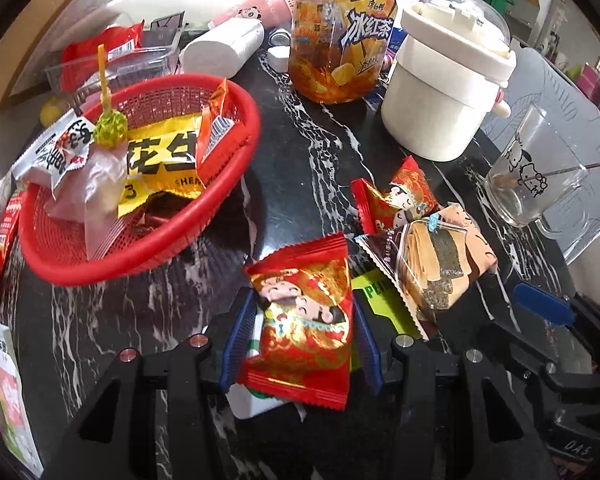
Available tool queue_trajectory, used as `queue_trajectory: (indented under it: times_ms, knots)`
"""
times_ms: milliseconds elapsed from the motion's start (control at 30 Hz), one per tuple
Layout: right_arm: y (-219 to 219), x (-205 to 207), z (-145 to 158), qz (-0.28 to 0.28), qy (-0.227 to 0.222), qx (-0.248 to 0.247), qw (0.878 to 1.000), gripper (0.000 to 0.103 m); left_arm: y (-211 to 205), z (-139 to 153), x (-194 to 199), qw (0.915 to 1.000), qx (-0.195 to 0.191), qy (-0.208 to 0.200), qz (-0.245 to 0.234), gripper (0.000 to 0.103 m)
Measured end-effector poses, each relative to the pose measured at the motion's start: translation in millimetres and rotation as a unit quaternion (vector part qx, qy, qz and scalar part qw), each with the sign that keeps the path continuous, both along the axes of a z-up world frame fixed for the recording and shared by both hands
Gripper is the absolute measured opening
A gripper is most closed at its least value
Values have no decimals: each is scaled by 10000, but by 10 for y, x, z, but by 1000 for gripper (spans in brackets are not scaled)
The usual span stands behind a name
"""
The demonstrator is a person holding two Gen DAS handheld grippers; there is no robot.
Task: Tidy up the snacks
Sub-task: 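Move both grippers back to the snacks and grasp the red packet with the left gripper, then grasp the seaweed-cracker bread packet with the right gripper while the left gripper holds the red packet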
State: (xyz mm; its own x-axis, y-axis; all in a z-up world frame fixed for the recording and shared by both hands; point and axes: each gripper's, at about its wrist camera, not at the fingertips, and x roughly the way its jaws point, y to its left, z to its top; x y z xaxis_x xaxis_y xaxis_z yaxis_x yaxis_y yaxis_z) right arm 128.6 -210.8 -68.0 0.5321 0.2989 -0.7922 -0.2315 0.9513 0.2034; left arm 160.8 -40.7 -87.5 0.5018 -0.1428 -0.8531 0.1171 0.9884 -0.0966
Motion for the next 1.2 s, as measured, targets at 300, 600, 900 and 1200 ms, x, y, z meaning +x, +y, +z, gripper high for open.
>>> queue_trajectory:
  times_ms: [300, 600, 900, 1200]
  knots:
    - [39, 201, -15, 141, 250, 362, 9989, 64, 123, 27, -108, 9998, -39, -178, 0, 39]
    - [177, 293, -64, 166, 487, 626, 9967, 64, 371, 59, -343, 9995, -243, -132, 167, 39]
    - [239, 498, -102, -99, 720, 696, 9949, 72, 621, 104, -465, 9984, -357, -191, 402, 39]
    - [353, 765, -53, -318, 599, 291, 9973, 79, 708, 113, -488, 9977, -401, -239, 483, 39]
